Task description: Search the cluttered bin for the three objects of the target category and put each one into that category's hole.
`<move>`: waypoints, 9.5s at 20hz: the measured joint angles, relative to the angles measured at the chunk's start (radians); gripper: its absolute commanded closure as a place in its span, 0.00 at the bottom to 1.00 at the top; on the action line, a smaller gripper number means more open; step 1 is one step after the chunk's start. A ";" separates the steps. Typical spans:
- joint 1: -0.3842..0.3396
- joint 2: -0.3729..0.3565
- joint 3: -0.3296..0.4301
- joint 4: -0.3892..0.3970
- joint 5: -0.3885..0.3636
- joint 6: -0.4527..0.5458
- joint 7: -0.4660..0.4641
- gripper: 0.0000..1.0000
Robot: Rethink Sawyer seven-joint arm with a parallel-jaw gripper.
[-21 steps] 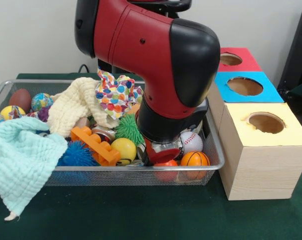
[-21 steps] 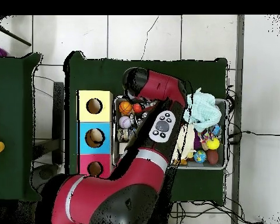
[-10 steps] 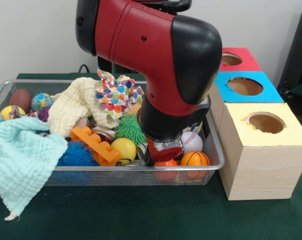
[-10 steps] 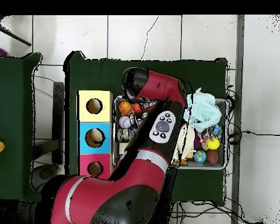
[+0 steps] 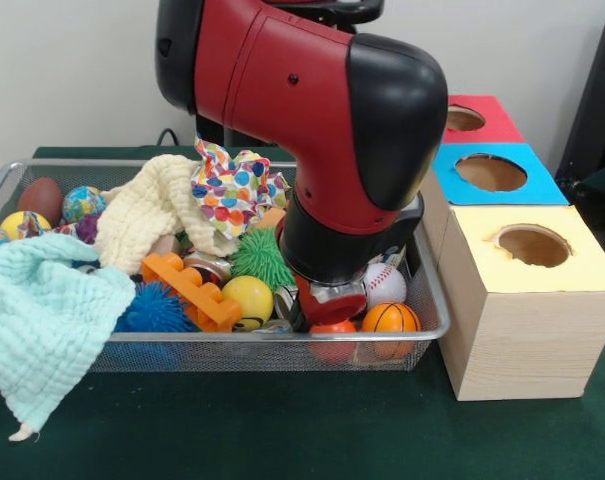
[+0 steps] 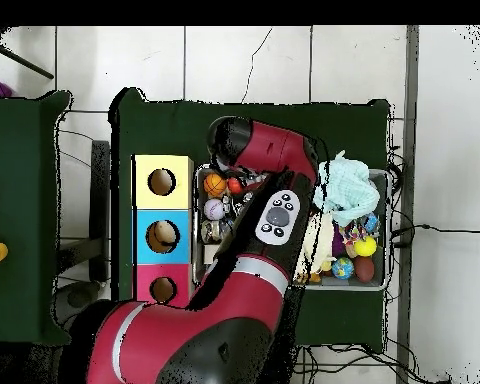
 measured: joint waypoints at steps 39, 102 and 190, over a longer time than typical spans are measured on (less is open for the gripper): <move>-0.065 -0.001 0.116 0.026 -0.126 -0.004 0.000 0.00; -0.112 -1.012 0.297 0.812 -0.311 -0.112 -0.146 1.00; -0.751 -1.392 0.700 1.294 -0.388 -0.234 -1.109 1.00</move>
